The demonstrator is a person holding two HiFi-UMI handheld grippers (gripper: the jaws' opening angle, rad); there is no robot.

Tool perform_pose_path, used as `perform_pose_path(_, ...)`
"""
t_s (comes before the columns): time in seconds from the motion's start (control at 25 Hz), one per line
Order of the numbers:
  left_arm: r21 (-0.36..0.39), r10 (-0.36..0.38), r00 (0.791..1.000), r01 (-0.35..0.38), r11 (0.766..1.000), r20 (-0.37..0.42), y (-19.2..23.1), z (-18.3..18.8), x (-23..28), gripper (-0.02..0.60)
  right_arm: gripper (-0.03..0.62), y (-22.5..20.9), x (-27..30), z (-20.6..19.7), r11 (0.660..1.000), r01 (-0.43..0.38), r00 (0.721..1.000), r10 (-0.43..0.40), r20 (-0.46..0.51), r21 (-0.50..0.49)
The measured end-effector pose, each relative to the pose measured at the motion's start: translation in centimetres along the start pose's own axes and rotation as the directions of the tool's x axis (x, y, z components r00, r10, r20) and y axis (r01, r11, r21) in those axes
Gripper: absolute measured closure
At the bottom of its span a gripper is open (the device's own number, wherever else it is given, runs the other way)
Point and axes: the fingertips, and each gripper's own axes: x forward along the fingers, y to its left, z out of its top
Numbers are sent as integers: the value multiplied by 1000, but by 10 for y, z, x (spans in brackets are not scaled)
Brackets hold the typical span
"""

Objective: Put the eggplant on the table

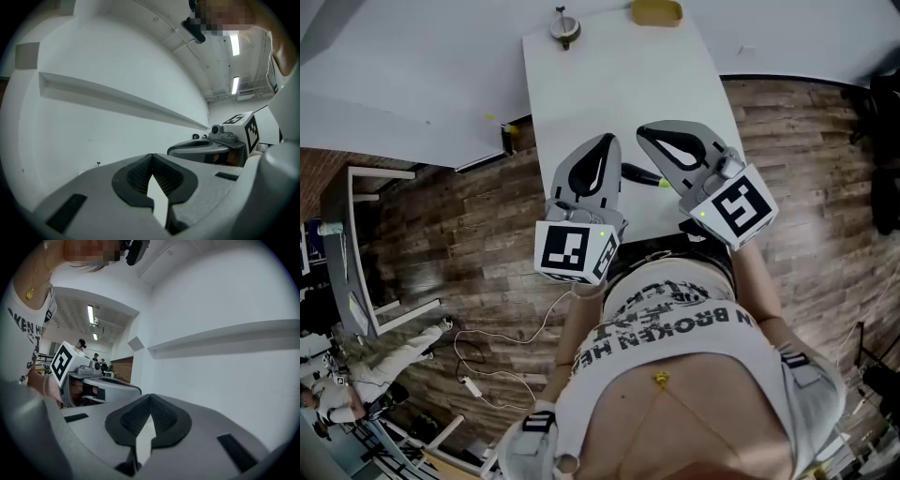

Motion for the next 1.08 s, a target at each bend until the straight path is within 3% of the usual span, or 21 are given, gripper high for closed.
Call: perform_pose_path(1.08,-12,-1,1000,0,1000,-22,10,-10,4,577,586,0,10,-11,1000,-8,999,8,-44,-10)
